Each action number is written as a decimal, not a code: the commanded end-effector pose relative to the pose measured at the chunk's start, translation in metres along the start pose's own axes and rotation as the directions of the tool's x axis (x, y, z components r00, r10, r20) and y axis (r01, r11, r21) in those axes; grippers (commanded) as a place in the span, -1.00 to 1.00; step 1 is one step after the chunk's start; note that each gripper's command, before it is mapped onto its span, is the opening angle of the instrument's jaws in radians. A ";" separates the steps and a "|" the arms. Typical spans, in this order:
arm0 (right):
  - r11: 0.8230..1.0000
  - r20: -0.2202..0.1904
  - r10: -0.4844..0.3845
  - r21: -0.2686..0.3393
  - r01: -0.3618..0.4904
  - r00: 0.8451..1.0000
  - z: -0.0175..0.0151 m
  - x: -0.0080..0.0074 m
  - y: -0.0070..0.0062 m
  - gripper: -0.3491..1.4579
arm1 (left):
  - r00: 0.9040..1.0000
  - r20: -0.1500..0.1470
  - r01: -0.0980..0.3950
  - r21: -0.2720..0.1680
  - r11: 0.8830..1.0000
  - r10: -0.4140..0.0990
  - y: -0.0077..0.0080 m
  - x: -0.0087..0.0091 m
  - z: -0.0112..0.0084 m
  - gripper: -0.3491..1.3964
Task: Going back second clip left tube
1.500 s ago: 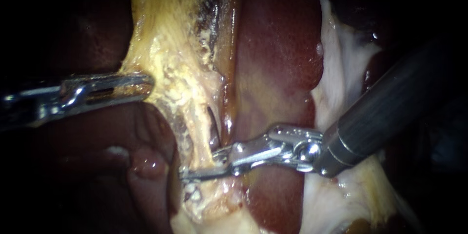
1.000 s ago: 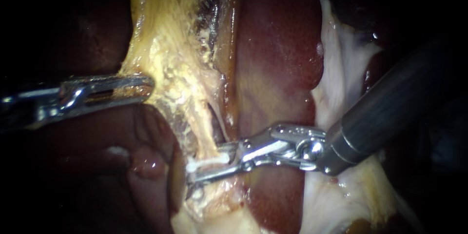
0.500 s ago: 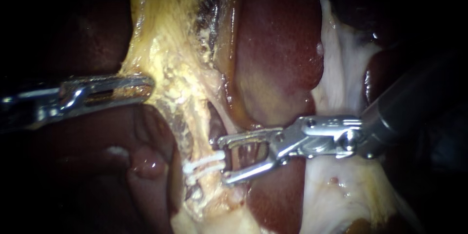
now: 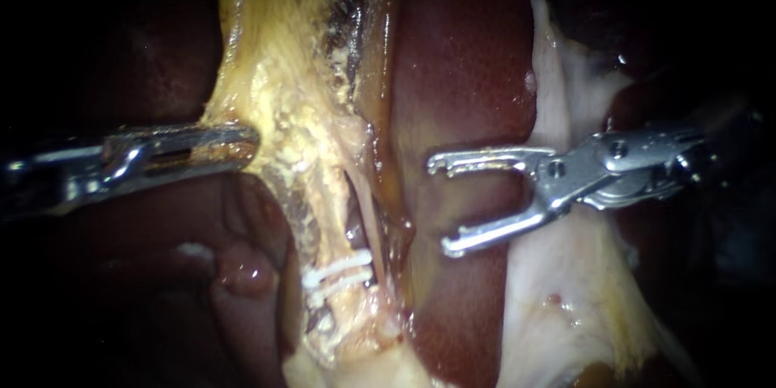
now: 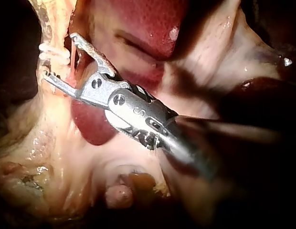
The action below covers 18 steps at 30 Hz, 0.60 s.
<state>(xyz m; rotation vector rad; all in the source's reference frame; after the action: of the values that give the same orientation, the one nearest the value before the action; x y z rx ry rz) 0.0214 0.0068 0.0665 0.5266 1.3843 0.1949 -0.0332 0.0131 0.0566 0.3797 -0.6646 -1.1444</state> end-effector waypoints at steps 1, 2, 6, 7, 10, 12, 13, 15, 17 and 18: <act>1.000 0.000 -0.006 0.000 0.006 1.000 0.0000 -0.0001 0.0000 0.02 | 1.000 -0.001 -0.002 0.003 1.000 0.002 0.0000 0.0001 0.0002 -1.00; 1.000 0.001 -0.006 0.000 0.006 1.000 0.0000 -0.0001 0.0000 0.02 | 1.000 -0.001 -0.002 0.004 1.000 0.002 0.0001 0.0002 0.0005 -1.00; 1.000 0.001 -0.018 0.001 0.018 1.000 0.0000 -0.0003 0.0001 0.02 | 1.000 -0.014 -0.016 0.015 1.000 0.016 0.0003 0.0015 0.0028 -1.00; 1.000 0.002 -0.024 0.001 0.024 1.000 -0.0001 -0.0003 0.0001 0.02 | 1.000 -0.019 -0.012 0.015 1.000 0.012 0.0004 0.0018 0.0035 -1.00; 0.999 0.003 -0.042 0.002 0.042 0.999 -0.0003 -0.0003 0.0000 0.02 | 0.999 -0.043 -0.015 0.020 1.000 0.016 0.0007 0.0030 0.0061 -1.00; 0.998 0.003 -0.060 0.004 0.060 0.998 -0.0004 -0.0003 -0.0001 0.02 | 0.999 -0.049 -0.017 0.023 1.000 0.018 0.0009 0.0034 0.0072 -1.00; 0.998 0.004 -0.066 0.005 0.066 0.998 -0.0006 -0.0004 -0.0001 0.02 | 0.998 -0.053 -0.019 0.021 1.000 0.020 0.0009 0.0035 0.0079 -1.00; 0.997 0.004 -0.078 0.006 0.078 0.997 -0.0008 -0.0004 -0.0002 0.02 | 0.998 -0.060 -0.021 0.025 0.999 0.022 0.0010 0.0036 0.0088 -1.00; 0.996 0.004 -0.084 0.007 0.084 0.996 -0.0010 -0.0004 -0.0002 0.02 | 0.998 -0.064 -0.016 0.025 1.000 0.018 0.0010 0.0037 0.0094 -1.00; 0.996 0.004 -0.084 0.007 0.084 0.996 -0.0010 -0.0004 -0.0002 0.02 | 0.998 -0.064 -0.017 0.025 1.000 0.018 0.0009 0.0037 0.0095 -1.00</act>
<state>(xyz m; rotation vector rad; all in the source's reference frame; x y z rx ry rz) 0.0203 0.0067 0.0667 0.4725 1.4008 0.1205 -0.0380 0.0106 0.0654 0.4291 -0.6292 -1.1016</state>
